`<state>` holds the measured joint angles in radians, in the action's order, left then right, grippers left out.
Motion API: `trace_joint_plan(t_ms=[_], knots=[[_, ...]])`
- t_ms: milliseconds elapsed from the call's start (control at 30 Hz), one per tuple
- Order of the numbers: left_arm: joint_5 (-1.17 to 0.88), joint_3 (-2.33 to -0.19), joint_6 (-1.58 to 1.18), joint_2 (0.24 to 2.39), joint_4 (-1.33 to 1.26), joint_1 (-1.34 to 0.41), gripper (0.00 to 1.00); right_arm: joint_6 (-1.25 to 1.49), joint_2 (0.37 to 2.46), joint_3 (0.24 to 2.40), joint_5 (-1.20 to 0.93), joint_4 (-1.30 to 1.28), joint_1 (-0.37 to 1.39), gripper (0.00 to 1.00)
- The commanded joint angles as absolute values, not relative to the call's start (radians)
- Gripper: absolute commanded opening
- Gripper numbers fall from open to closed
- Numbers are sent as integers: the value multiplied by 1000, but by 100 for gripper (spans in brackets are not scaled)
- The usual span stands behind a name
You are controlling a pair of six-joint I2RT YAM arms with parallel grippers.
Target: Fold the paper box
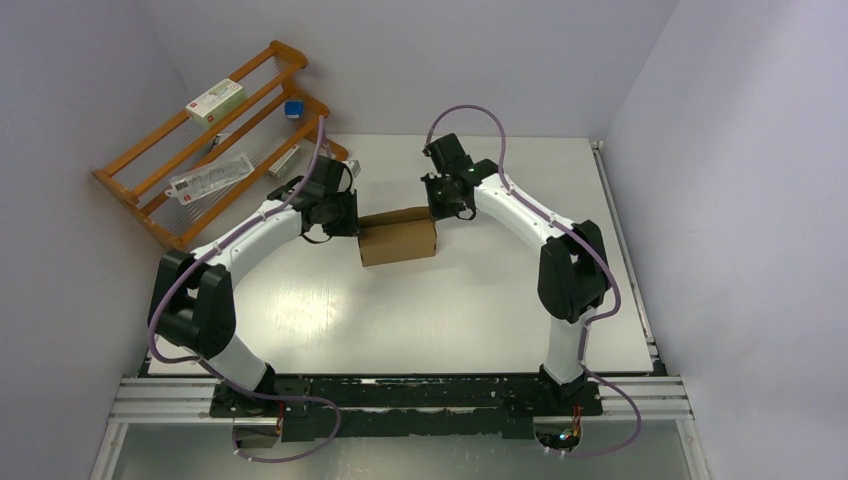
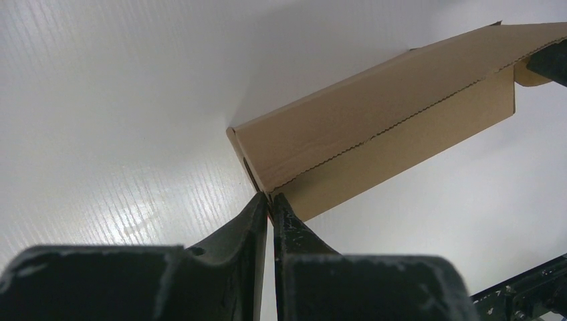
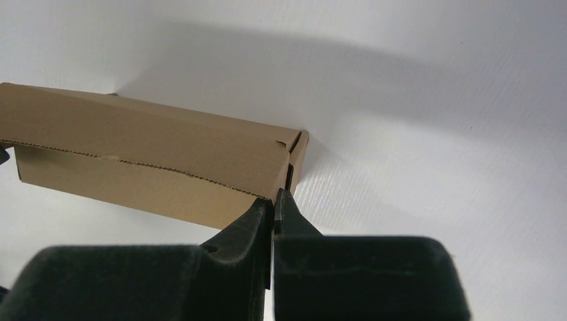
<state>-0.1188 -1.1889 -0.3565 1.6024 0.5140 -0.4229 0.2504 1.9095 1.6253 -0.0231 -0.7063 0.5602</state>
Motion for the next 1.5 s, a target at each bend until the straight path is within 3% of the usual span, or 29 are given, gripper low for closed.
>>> trace_joint_plan(t_ms=[0,833,933,1200,1467], knots=[[-122,-1167,-363,1599,523,-442,12,264,1902,1573,-39,-676,574,0],[-114,-931,-410,1500,299,-442,11,294,1692,1173,5,-269,593,1],[-102,-915,-401,1483,290,-442,11,288,1677,1160,6,-266,592,6],[-88,-894,-394,1456,284,-442,13,318,1550,1101,-53,-216,552,35],[-88,-887,-411,1379,279,-433,29,376,1481,1086,-179,-174,449,46]])
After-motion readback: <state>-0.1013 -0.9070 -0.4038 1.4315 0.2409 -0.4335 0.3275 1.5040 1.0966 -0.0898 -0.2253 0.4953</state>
